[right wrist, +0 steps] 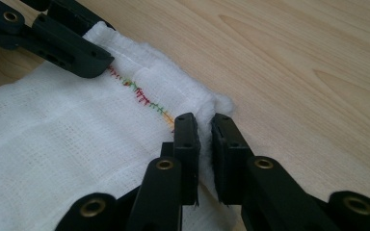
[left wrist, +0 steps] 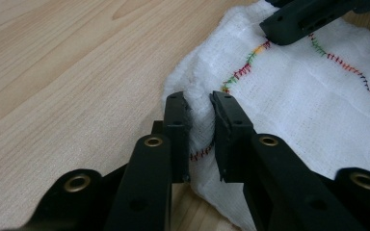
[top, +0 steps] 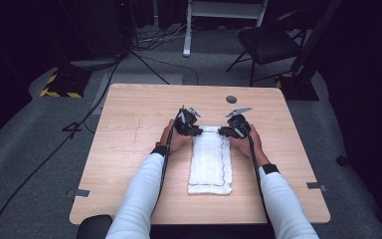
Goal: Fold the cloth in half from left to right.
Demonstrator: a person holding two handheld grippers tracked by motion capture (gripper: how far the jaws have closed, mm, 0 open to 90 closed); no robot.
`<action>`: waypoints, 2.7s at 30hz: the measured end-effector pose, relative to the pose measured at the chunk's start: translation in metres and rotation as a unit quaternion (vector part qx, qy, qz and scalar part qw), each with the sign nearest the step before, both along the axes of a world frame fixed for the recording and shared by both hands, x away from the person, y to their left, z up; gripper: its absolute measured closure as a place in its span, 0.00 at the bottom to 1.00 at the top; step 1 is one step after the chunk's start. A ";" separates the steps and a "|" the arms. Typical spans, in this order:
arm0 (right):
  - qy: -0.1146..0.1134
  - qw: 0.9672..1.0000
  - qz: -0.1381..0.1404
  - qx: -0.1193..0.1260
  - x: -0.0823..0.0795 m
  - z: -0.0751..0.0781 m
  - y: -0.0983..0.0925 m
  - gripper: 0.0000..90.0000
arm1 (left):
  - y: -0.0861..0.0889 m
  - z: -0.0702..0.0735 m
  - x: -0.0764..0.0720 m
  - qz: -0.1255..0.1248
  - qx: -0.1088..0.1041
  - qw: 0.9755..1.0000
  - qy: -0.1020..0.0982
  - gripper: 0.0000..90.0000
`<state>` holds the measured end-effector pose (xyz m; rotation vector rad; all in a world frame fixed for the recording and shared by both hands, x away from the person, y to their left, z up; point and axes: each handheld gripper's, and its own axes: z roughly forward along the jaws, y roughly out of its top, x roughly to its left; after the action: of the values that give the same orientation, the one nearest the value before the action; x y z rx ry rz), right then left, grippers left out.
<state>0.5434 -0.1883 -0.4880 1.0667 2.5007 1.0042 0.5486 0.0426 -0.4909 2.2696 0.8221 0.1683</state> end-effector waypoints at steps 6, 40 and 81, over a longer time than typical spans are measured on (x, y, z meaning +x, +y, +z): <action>-0.022 1.000 -0.005 -0.011 0.000 0.002 0.002 0.94 | -0.005 0.002 0.000 0.007 0.021 1.000 -0.021 0.89; -0.133 0.990 0.038 0.023 -0.041 0.070 -0.004 0.95 | 0.017 0.071 -0.036 -0.048 -0.024 0.992 -0.113 0.90; -0.071 0.979 0.188 0.039 -0.146 0.036 -0.024 0.94 | 0.029 0.041 -0.149 -0.178 0.029 0.978 -0.107 0.86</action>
<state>0.3976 -0.2120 -0.4517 0.5232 2.6137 1.2372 0.3995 0.0715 -0.4503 2.3595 0.2959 0.2672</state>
